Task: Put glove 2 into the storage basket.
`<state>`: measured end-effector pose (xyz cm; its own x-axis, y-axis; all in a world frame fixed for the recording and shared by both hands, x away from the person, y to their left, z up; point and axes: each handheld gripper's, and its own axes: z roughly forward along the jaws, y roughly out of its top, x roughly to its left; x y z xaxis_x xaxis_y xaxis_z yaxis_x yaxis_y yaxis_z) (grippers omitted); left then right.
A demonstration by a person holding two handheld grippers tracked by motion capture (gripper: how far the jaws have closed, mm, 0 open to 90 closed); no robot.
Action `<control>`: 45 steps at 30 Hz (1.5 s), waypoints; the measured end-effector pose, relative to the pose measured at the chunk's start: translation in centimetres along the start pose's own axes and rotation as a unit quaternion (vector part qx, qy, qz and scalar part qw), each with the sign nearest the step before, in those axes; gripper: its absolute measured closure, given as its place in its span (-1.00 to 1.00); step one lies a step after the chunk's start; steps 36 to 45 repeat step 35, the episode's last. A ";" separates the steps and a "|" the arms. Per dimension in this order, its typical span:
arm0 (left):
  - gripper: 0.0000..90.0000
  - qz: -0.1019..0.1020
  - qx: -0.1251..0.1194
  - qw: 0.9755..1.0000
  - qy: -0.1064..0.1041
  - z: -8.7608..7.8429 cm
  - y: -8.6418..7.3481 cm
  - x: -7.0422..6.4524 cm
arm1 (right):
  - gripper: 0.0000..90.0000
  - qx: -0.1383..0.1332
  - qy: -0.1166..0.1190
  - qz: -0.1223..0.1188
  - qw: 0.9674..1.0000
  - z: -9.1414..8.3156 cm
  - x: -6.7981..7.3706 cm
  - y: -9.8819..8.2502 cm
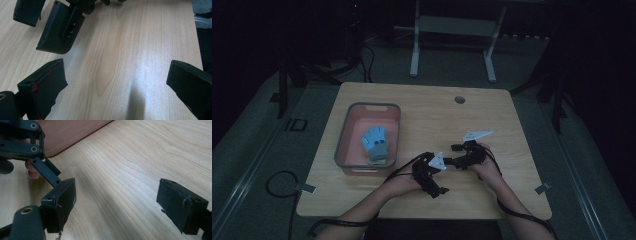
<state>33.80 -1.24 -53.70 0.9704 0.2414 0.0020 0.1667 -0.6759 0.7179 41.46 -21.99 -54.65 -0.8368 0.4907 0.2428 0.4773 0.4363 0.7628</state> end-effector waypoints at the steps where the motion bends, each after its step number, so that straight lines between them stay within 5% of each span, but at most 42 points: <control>1: -0.94 -0.002 -0.003 1.000 -0.003 0.2 0.0 0.0 | -0.64 -0.002 0.000 0.000 1.000 0.0 0.0 -0.1; 28: -0.94 -0.004 -0.004 1.000 0.004 1.3 -1.4 -0.2 | -0.64 -0.006 -0.045 -0.009 0.999 -1.3 -0.2 -2.3; 45: -0.94 -0.004 -0.002 1.000 0.000 1.4 -1.5 -0.3 | -0.64 -0.004 -0.050 -0.012 0.999 -1.3 -0.2 -2.4</control>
